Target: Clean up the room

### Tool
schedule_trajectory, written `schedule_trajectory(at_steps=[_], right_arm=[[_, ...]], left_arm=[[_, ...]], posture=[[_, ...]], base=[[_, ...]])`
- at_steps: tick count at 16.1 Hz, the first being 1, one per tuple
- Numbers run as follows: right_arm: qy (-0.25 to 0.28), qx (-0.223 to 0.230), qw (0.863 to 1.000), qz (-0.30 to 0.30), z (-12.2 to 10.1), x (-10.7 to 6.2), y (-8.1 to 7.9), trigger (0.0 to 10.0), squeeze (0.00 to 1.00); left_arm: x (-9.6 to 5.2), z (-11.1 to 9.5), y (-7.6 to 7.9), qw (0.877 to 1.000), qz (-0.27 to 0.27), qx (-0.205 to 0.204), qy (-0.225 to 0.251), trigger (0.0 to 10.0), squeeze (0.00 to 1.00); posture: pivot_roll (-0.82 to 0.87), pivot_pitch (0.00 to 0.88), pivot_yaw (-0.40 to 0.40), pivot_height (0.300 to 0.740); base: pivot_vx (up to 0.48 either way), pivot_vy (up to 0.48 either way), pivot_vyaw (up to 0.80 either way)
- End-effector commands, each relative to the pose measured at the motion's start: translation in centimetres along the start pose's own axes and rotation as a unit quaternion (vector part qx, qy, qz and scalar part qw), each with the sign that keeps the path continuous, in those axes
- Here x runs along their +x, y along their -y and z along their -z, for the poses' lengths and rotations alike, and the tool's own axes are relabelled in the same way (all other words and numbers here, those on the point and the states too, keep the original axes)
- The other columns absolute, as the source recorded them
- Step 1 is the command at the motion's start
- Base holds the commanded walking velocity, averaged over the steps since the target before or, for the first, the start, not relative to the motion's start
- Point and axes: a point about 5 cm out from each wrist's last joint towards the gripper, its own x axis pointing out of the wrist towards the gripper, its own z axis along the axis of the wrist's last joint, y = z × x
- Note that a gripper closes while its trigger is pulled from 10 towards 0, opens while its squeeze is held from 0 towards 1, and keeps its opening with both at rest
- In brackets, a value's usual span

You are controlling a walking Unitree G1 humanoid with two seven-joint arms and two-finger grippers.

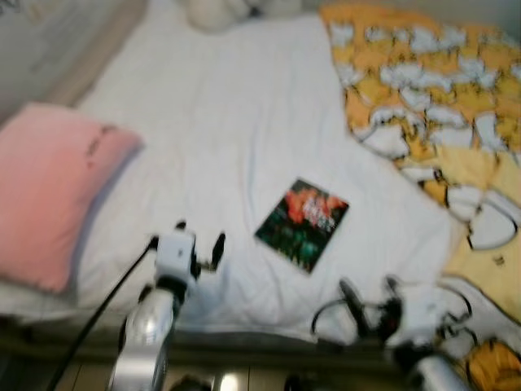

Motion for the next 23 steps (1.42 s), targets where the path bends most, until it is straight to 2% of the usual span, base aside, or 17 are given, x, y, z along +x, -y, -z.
schedule_trajectory(at_steps=[1,2,4,6,9,10,12,14,15,17,20,23], right_arm=[[-0.001,-0.002,1.0,0.021,0.1,-0.3,0.5,10.0,0.0],[0.001,-0.001,0.999,0.033,0.5,1.0,0.6,10.0,0.0],[0.011,-0.001,1.0,0.024,0.2,3.3,-0.2,10.0,0.0],[0.014,0.008,0.999,0.028,-0.1,4.8,-0.4,10.0,0.0],[0.014,0.011,1.0,0.024,0.3,5.1,-0.6,10.0,0.0],[0.011,0.009,1.0,0.026,0.7,5.1,-0.5,10.0,0.0],[0.009,0.004,0.999,0.031,1.0,5.1,-0.4,10.0,0.0],[0.01,0.004,1.0,0.025,1.0,5.2,-0.6,10.0,0.0],[0.009,0.004,1.0,0.024,1.0,5.2,-0.7,10.0,0.0],[0.008,-0.001,1.0,0.016,1.2,5.4,-0.7,10.0,0.0],[0.008,-0.001,1.0,0.006,1.2,5.4,-0.9,10.0,0.0],[0.007,-0.006,1.0,0.008,1.3,5.3,-0.8,10.0,0.0]], left_arm=[[0.2,-0.8,0.2,1.0,0.004,-0.004,0.012,10.0,0.0],[1.5,-1.4,1.0,1.0,0.011,-0.007,0.026,10.0,0.0],[3.7,-1.6,1.2,0.999,0.023,-0.019,0.022,10.0,0.0],[5.0,-2.8,1.1,0.999,0.03,-0.011,0.021,10.0,0.0],[5.9,-2.9,0.9,0.999,0.036,0.012,0.009,10.0,0.0],[6.2,-2.3,0.6,0.999,0.02,0.037,-0.009,10.0,0.0],[6.2,-1.8,0.6,1.0,0.012,0.019,-0.018,10.0,0.0],[6.0,-1.3,-0.1,1.0,-0.014,-0.013,-0.022,10.0,0.0],[6.0,-1.2,-0.2,1.0,-0.016,-0.011,-0.024,10.0,0.0],[6.5,-1.2,-0.1,1.0,0.002,0.014,-0.026,10.0,0.0],[7.4,-0.8,0.6,0.996,0.038,0.053,-0.055,10.0,0.0],[7.9,-1.3,0.5,0.997,0.027,0.054,-0.045,10.0,0.0]], posture=[[0.0,0.0,-0.036,0.74],[0.01,0.0,-0.039,0.74],[0.01,0.0,-0.034,0.74],[0.01,0.0,-0.023,0.74],[0.0,0.0,-0.008,0.74],[0.0,0.0,-0.003,0.74],[-0.01,0.0,0.001,0.74],[-0.01,0.0,0.0,0.74],[-0.01,0.0,-0.001,0.74],[-0.01,0.0,-0.005,0.74],[0.0,0.0,-0.012,0.74],[-0.01,0.0,-0.004,0.74]], base=[[0.0,0.0,0.0],[0.0,0.0,0.0],[0.229,0.0,-0.29],[0.439,0.0,-0.79],[0.435,0.0,-0.77],[0.0,0.0,-0.77],[0.0,0.0,-0.36],[0.429,0.0,0.0],[0.401,0.262,0.0],[0.388,0.279,0.0],[0.23,0.221,0.0],[0.0,0.0,0.0]])
